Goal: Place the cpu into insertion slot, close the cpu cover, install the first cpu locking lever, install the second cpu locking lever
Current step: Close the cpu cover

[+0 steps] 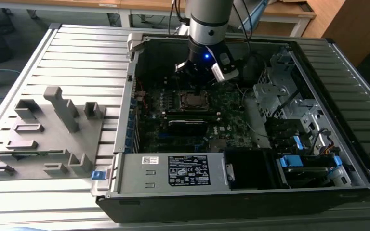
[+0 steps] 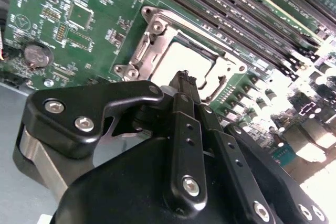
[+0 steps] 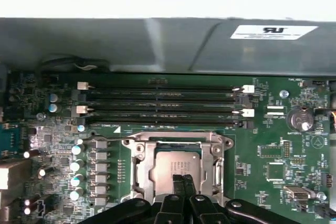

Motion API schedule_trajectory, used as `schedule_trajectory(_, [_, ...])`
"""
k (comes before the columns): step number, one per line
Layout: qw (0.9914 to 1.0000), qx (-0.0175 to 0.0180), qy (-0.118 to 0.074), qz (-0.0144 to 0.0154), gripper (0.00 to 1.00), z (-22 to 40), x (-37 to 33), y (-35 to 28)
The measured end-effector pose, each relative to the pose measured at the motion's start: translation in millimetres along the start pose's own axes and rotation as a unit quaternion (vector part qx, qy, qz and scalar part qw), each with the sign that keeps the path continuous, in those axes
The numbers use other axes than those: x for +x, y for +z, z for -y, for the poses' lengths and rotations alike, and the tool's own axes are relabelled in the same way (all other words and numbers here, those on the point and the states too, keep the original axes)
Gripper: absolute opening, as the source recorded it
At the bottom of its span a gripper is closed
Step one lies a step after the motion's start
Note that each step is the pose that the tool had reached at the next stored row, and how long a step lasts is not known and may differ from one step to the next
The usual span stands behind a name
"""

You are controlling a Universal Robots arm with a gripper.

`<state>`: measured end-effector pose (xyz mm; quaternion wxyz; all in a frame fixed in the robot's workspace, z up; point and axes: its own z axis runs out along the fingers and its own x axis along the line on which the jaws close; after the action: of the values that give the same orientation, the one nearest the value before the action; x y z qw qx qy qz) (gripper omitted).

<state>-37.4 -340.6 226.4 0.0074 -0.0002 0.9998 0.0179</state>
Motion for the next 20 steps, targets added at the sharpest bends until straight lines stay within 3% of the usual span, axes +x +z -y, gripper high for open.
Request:
schedule_trajectory(9, [1.0,-0.0001,0.0,0.0,0.11,2.5,-0.1,0.0])
schedule_trajectory(13, [1.0,-0.0002,0.0,0.0022,0.11,2.8,0.2,1.6])
schedule_trajectory(20, [1.0,-0.0004,-0.001,0.003,0.11,2.8,0.7,1.8])
